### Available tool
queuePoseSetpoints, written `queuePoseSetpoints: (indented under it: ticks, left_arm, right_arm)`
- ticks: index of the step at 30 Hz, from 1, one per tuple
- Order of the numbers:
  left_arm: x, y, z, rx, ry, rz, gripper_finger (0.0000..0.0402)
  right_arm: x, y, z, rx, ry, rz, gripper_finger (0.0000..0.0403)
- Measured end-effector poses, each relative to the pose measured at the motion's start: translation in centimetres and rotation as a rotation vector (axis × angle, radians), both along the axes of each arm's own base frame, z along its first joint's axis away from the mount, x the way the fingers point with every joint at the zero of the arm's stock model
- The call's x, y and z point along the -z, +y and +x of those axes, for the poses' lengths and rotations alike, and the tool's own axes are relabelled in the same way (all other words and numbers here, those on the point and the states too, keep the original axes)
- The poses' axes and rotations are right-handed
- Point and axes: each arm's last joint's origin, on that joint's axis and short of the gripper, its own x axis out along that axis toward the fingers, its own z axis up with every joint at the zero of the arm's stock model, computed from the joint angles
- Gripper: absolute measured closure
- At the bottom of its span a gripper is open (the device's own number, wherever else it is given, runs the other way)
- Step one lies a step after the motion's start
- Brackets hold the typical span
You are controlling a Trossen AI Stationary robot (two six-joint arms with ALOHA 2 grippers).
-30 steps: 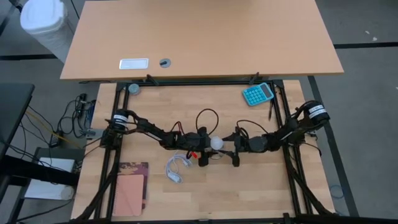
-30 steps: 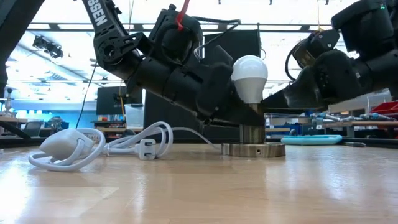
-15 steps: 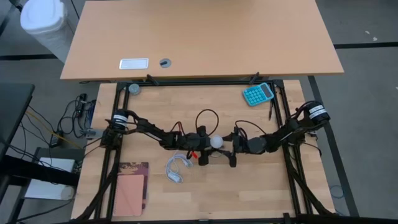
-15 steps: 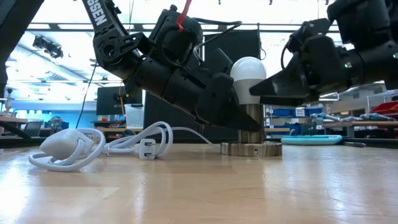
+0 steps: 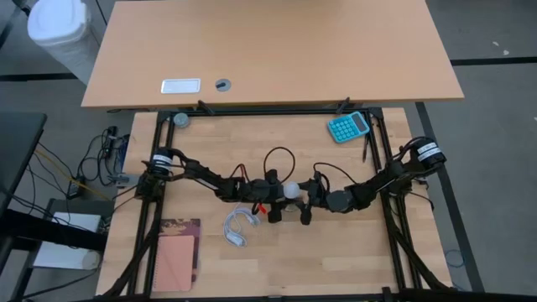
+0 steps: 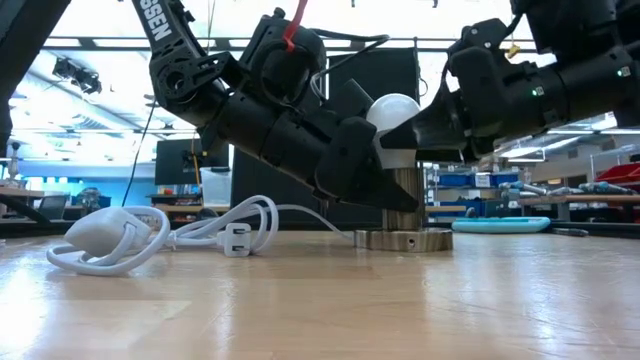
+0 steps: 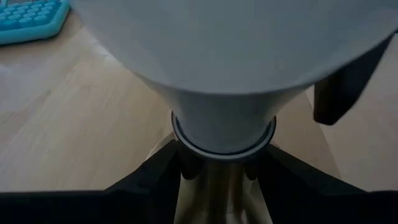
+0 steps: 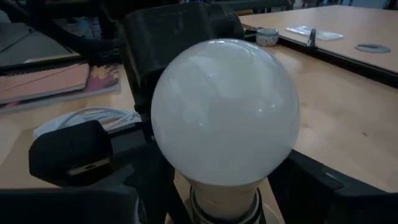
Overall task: Screw lightbulb
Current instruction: Remove the lightbulb from the lamp socket
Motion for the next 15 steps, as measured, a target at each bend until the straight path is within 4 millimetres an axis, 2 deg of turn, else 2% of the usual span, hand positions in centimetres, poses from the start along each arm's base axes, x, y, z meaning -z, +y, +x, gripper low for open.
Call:
queuePoseSetpoints:
  ticks: [15]
  left_arm:
    - [0.00,0.00,0.00,-0.004,-0.001,-0.009,0.0213]
  right_arm:
    - [0.52,-0.08,-0.09,-0.024,0.057,-0.025,0.0176]
